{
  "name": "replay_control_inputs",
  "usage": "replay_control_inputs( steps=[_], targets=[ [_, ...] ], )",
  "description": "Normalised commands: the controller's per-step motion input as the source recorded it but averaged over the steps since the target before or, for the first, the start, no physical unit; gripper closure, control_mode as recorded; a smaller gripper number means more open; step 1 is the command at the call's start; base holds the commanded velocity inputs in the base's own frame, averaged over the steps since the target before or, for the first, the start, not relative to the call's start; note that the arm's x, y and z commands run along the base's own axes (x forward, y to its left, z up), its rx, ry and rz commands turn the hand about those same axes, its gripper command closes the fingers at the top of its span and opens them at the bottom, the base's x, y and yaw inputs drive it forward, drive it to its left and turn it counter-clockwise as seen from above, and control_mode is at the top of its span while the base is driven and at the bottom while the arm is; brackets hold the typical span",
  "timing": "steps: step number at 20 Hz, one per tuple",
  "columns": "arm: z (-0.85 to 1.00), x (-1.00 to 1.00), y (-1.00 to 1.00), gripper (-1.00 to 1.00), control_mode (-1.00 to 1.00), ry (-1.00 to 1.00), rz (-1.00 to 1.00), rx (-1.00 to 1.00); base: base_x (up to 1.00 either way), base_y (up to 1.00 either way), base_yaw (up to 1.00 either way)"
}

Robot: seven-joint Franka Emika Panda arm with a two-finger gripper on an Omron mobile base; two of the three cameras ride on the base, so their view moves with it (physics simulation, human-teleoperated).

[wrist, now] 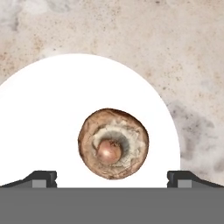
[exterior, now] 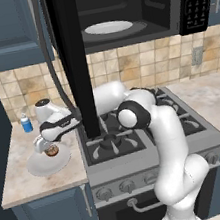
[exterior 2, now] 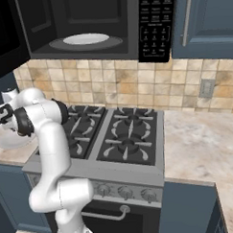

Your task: Pick the mushroom from the counter and place it in the microwave. Then turn on the microwave.

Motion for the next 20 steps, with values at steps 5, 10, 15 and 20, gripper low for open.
replay_control_inputs(
  steps=[5, 10, 15, 20],
  targets=[
    [-0.1, 0.03, 0.0, -1.0, -1.0, 0.0, 0.0, 0.0, 0.0, 0.0, 0.0],
    [-0.12, 0.02, 0.0, -1.0, -1.0, 0.0, 0.0, 0.0, 0.0, 0.0, 0.0],
    [-0.1, 0.04, 0.05, -1.0, -1.0, 0.0, 0.0, 0.0, 0.0, 0.0, 0.0],
    [-0.07, 0.03, 0.09, -1.0, -1.0, 0.0, 0.0, 0.0, 0.0, 0.0, 0.0]
  ],
)
